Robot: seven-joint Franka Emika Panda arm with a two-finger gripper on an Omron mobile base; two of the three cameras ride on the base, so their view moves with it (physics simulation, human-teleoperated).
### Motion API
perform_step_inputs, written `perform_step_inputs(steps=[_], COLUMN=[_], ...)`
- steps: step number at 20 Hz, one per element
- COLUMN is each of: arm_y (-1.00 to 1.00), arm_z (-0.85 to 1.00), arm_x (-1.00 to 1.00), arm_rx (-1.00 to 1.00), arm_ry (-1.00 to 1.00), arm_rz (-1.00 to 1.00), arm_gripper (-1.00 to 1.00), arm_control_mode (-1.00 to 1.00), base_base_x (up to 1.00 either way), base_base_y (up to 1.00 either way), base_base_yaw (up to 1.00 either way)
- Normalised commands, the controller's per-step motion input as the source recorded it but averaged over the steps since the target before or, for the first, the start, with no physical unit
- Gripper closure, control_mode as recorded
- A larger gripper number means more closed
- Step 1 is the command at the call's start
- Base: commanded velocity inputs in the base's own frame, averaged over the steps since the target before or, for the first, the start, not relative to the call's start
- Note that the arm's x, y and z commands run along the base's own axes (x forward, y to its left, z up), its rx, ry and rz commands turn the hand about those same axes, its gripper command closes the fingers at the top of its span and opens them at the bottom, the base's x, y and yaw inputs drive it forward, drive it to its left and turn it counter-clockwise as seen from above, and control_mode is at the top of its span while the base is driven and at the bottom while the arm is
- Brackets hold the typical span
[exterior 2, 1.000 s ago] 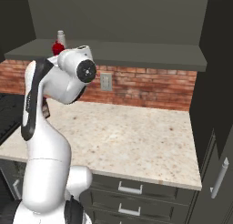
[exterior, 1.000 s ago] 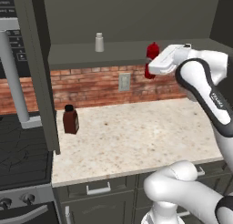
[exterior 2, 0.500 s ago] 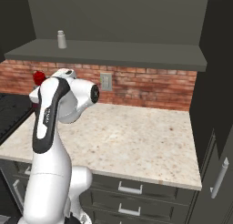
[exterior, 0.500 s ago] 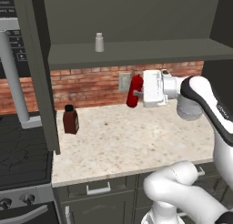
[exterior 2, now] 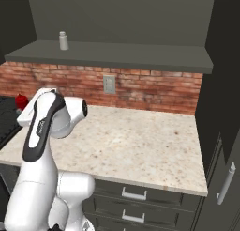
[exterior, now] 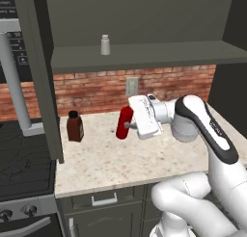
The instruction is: Collect the paprika, ketchup, and shaker from the cabinet and place them next to the stove.
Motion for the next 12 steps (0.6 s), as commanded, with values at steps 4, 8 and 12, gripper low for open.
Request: perform_step_inputs(steps=[4,8,12], arm_y=[0.46,0.40,0.31], arm_z=[-0.32,-0.39,-0.46], arm_x=[0.14,0.30,0.28], arm_rx=[0.00,0.00,0.00], arm_ry=[0.06,0.05,0.00], arm_rz=[0.11,0.08,0.06], arm_gripper=[1.00,1.00,1.00], arm_control_mode=[-1.00,-1.00,-1.00], base_base_x=[0.00,0.00,0.00], base_base_y=[0.00,0.00,0.00], base_base_yaw=[0.00,0.00,0.00])
